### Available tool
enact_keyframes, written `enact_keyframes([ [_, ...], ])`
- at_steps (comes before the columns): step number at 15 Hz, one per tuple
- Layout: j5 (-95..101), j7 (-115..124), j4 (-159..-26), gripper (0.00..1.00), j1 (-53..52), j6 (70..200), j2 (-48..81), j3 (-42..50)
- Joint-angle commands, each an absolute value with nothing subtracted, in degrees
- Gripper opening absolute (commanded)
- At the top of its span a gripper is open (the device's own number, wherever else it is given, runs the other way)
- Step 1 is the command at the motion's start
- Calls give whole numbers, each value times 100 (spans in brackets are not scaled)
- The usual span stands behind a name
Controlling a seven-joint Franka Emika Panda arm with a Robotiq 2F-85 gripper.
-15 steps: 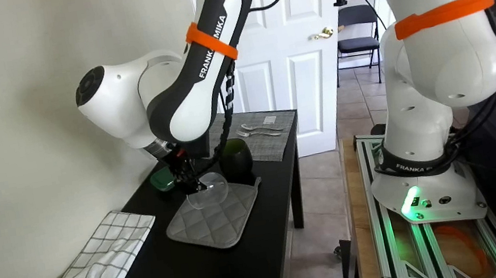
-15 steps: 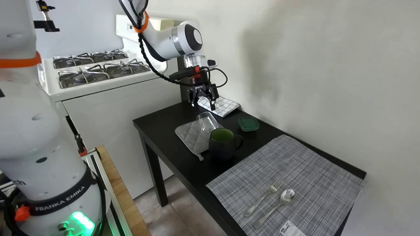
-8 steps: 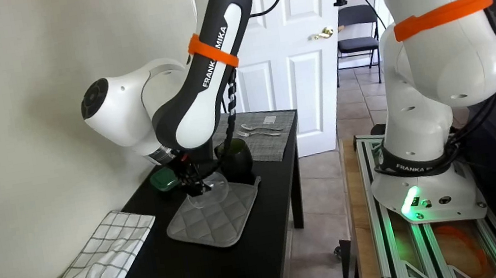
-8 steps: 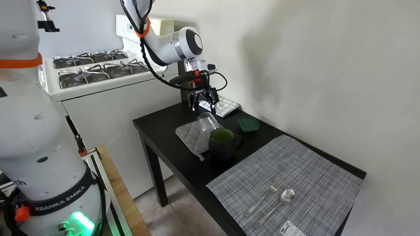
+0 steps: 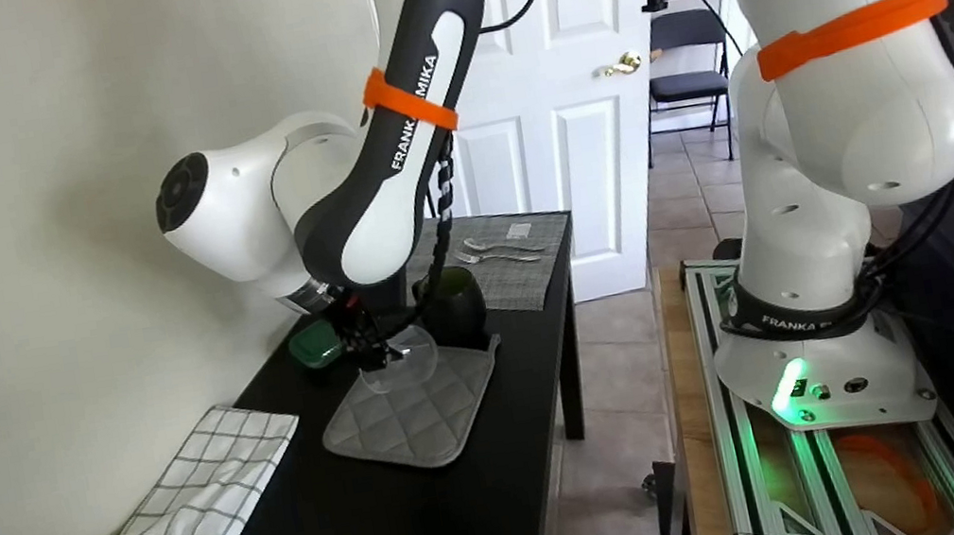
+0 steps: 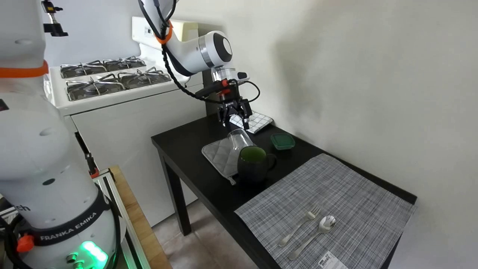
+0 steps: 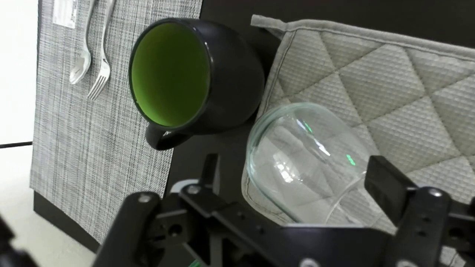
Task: Correctly position the glass on the mat
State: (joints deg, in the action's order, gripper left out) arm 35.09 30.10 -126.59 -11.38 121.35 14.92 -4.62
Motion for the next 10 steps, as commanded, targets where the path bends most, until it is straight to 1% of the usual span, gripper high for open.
enact_keyframes([
  [1,3846,3505,-12500,100,-1275,12207,1681,-370],
  [10,3888,3849,-12372,100,-1341,12342,1908,-381],
])
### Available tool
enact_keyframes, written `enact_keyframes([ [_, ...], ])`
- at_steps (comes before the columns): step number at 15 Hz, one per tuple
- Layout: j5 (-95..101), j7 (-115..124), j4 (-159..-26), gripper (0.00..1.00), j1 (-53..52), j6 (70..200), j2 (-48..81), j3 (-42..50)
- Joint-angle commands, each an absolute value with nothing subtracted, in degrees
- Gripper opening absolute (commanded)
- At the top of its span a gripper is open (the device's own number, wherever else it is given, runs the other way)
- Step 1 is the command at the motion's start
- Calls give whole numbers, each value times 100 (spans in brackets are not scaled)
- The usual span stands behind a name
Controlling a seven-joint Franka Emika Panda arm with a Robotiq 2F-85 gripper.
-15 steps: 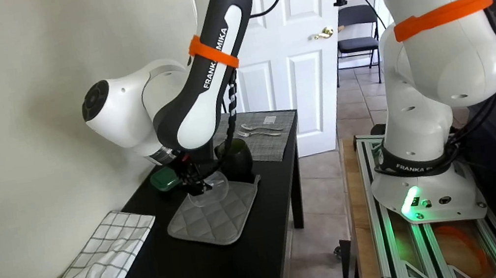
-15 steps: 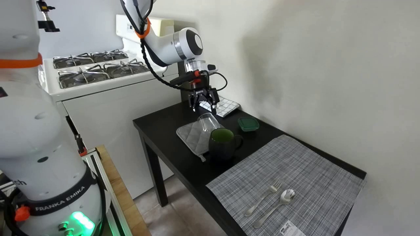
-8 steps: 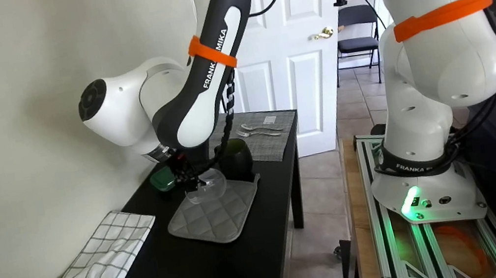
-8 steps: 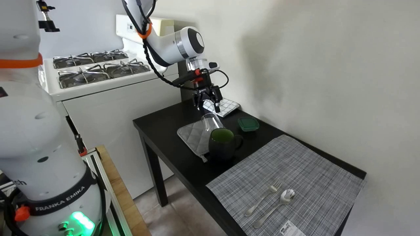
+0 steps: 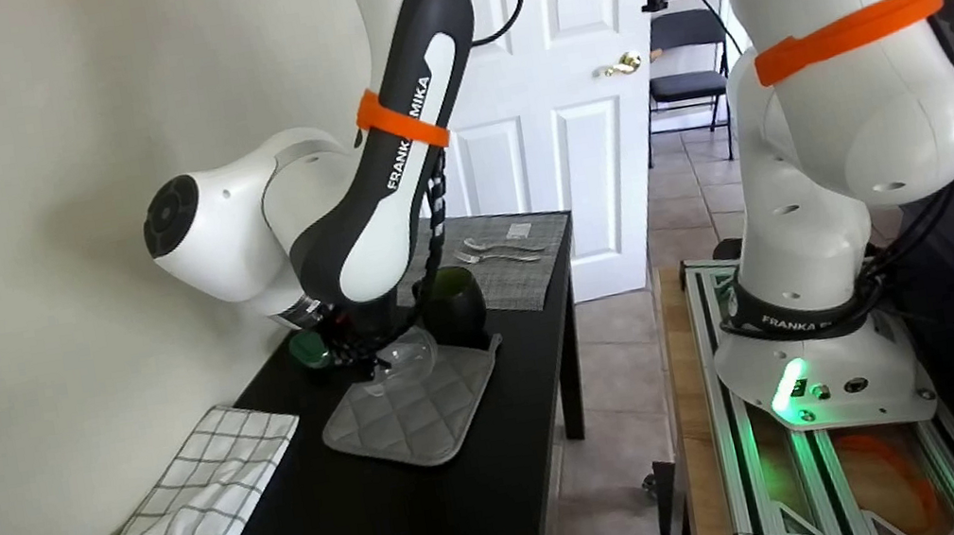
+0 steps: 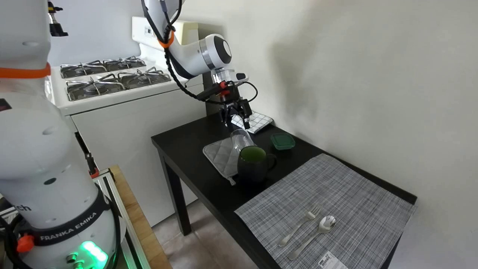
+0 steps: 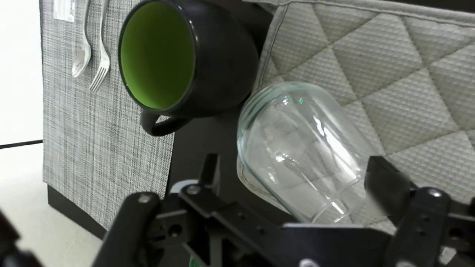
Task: Correctly position the glass on the mat
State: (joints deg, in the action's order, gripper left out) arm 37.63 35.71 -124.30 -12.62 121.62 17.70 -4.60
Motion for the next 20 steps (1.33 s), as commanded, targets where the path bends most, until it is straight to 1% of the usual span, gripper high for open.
enact_keyframes([
  [1,3903,3882,-12372,100,-1344,12362,1910,-369],
  [7,3921,4080,-12396,100,-1325,12507,1857,-314],
  [13,3729,3765,-12442,100,-1230,13244,1903,-307],
  [20,3702,3828,-12298,100,-1339,12562,2101,-192],
])
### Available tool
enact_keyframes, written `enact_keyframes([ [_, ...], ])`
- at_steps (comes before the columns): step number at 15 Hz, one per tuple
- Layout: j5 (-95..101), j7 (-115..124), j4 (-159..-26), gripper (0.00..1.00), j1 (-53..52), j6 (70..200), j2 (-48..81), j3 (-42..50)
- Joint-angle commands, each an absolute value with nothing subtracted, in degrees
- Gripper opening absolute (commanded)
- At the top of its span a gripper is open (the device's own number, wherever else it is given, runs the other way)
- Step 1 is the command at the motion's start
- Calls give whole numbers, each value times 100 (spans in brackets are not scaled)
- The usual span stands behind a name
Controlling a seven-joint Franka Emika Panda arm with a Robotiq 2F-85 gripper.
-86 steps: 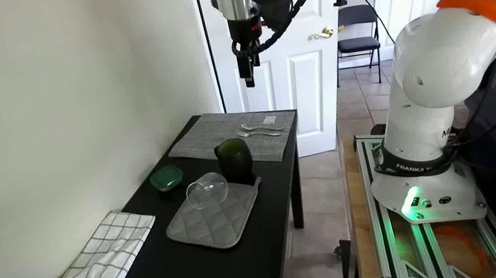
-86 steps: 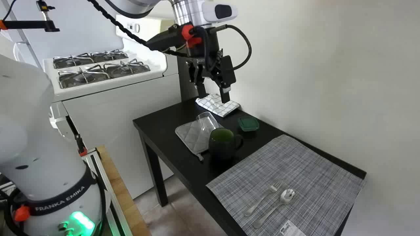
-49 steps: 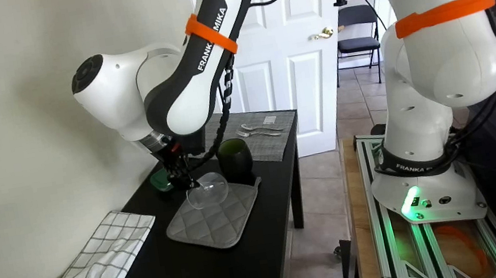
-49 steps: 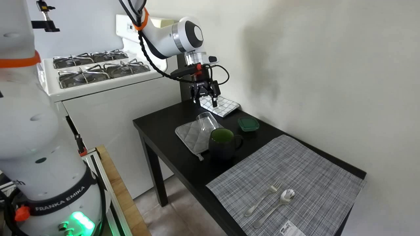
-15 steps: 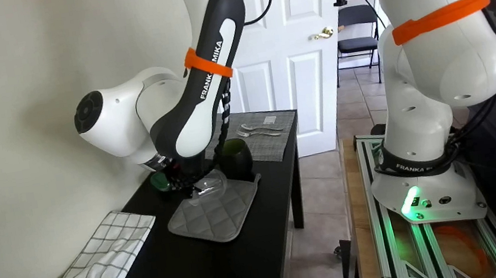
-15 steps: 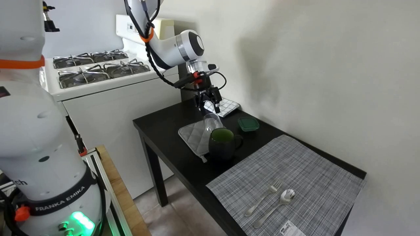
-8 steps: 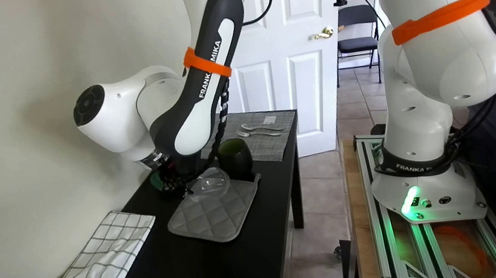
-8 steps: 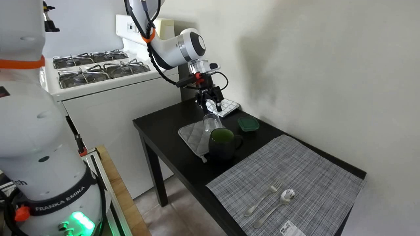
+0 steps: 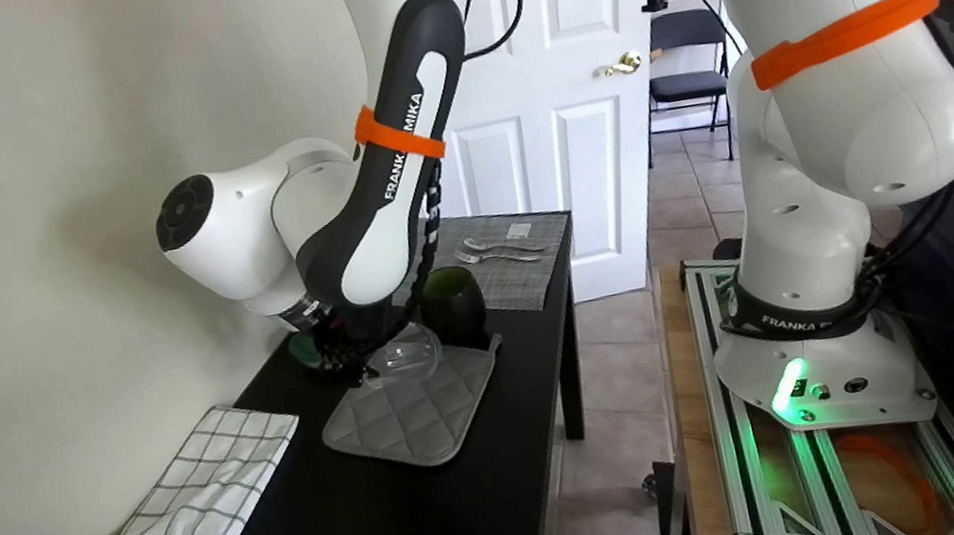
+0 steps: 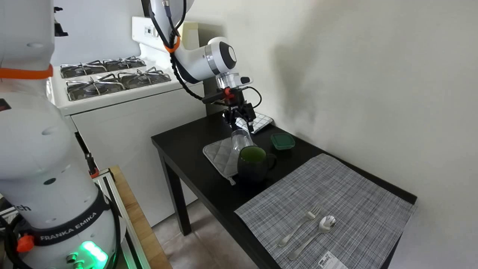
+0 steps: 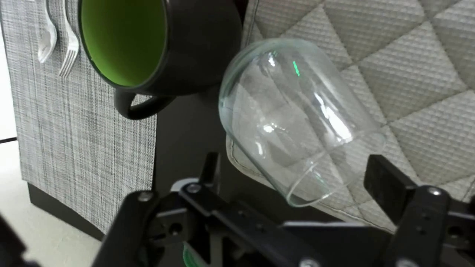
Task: Correctly position the glass on the mat
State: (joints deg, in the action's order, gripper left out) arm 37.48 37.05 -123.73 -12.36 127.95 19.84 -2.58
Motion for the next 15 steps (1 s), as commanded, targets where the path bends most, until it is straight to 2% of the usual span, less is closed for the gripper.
enact_keyframes([
  [1,3699,3834,-12293,75,-1340,12525,2110,-194],
  [2,3708,3845,-12290,74,-1342,12481,2118,-194],
  [5,3701,3863,-12281,49,-1343,12426,2123,-200],
  [11,3711,3868,-12198,6,-1340,12261,2106,-198],
  [13,3710,3852,-12170,0,-1329,12149,2103,-197],
  [15,3705,3836,-12156,2,-1324,12075,2105,-194],
])
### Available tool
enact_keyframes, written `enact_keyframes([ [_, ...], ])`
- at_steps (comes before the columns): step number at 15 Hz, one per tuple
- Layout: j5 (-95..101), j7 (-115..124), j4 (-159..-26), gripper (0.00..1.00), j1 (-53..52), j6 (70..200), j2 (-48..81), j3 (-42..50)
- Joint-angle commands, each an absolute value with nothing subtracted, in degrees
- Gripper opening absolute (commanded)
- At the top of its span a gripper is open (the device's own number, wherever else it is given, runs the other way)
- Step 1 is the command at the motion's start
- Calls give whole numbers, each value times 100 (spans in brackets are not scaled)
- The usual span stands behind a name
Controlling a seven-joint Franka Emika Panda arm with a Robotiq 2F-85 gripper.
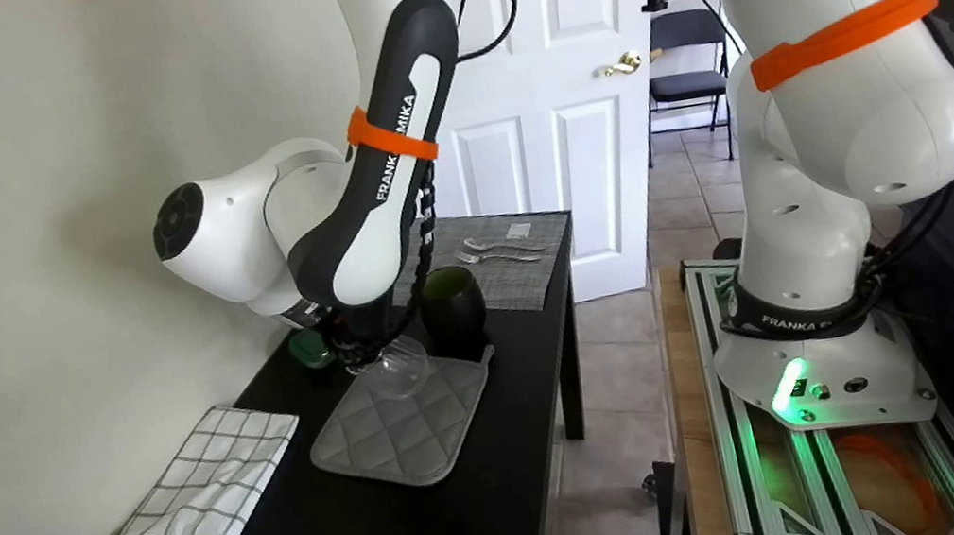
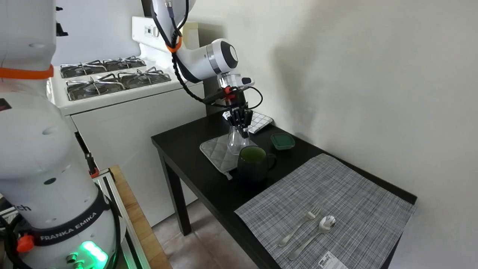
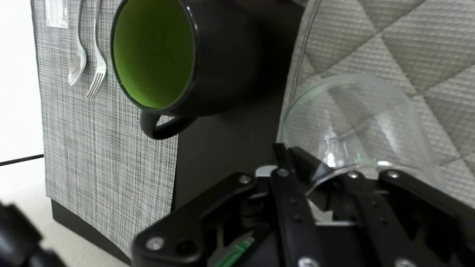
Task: Correctly position the glass on the mat
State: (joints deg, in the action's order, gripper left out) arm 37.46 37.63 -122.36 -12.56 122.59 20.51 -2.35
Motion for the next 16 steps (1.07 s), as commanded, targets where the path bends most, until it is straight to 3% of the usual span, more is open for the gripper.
enact_keyframes([
  [1,3699,3834,-12159,2,-1330,12020,2094,-198],
  [6,3667,3744,-12186,2,-1286,11893,1895,-222],
  [16,3101,3370,-12639,2,-1172,13451,1526,-405],
])
